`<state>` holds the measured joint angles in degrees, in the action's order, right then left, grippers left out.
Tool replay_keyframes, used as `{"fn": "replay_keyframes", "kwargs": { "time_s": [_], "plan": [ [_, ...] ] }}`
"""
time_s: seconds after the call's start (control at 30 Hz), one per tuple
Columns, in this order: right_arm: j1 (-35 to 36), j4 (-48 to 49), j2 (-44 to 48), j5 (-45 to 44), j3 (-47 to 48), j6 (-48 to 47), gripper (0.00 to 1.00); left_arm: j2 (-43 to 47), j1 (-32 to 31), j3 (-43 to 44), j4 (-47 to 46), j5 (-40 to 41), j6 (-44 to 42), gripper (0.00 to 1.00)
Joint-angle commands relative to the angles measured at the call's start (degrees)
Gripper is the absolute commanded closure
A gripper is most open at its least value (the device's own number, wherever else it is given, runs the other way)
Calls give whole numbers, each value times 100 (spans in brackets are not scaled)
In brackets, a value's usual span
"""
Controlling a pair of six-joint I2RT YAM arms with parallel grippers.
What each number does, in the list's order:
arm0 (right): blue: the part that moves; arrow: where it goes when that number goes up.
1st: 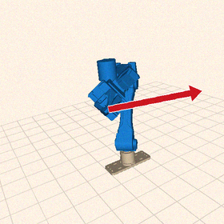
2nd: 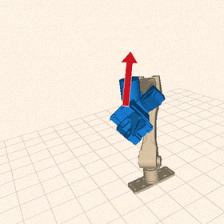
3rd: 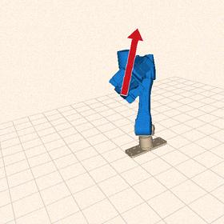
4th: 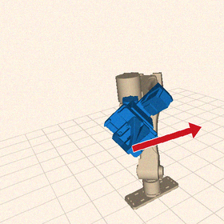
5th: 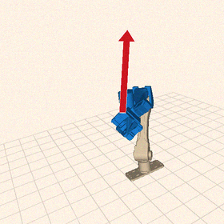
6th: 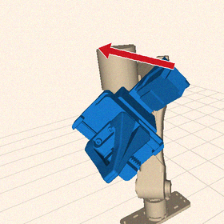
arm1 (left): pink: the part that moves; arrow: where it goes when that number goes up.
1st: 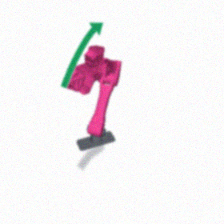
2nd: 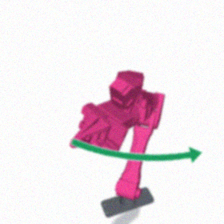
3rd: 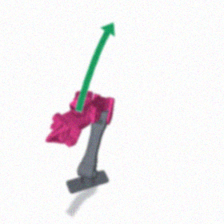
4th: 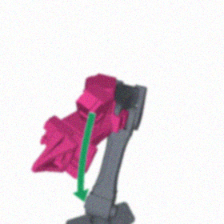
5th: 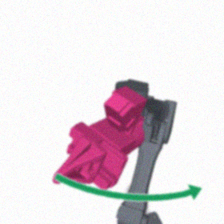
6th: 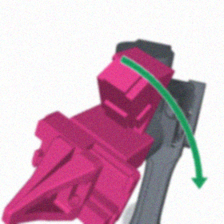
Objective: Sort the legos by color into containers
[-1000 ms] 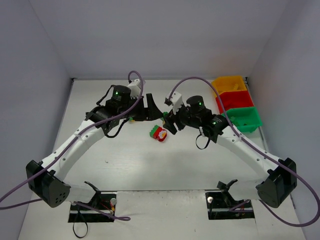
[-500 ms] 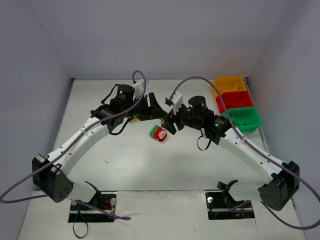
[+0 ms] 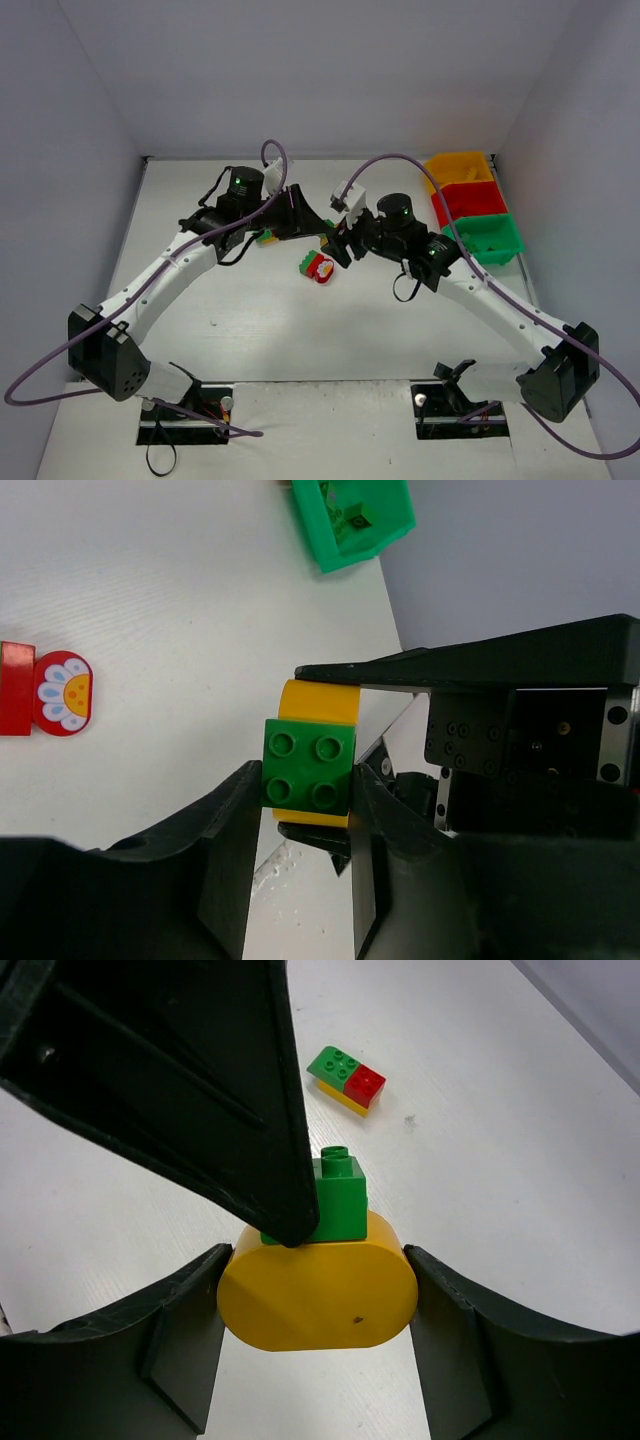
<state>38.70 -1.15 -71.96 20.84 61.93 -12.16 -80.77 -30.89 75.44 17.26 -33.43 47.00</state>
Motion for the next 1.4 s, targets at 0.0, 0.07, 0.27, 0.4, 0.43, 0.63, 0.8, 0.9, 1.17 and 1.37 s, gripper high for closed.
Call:
{"fn": "replay_keyframes", "kwargs": {
  "time_s": [0.0,0.07,0.27,0.4,0.43,0.63,0.8,0.9,1.17,1.37],
  "plan": [
    [50,387,200,-212,-207,-84,99,176,337,-2,-723,-382,406,100],
    [33,379,226,-326,-401,-49,100,246,610,15,-724,-480,415,100],
    [-90,352,192,-598,-630,-14,100,352,1023,322,-346,-559,99,100],
    [-580,352,-150,-1099,-402,126,100,413,1129,358,-83,-437,-191,100],
    [-765,361,-247,-1204,-297,187,100,431,1130,349,5,-349,-296,100],
    [-2328,361,-1556,-2338,1161,513,100,737,1121,-125,445,152,-929,100],
    [-3183,308,-3013,-2566,2541,707,99,1089,1103,-477,743,433,-1299,100],
    [-3535,238,-3797,-2717,3385,733,97,1300,1094,-652,814,548,-1466,100],
    [-4168,185,-5292,-2655,4968,637,84,1757,1077,-873,1060,609,-1861,100],
    [-4335,176,-5978,-2699,5707,619,50,1968,1077,-935,1280,689,-2204,100]
  ]
}}
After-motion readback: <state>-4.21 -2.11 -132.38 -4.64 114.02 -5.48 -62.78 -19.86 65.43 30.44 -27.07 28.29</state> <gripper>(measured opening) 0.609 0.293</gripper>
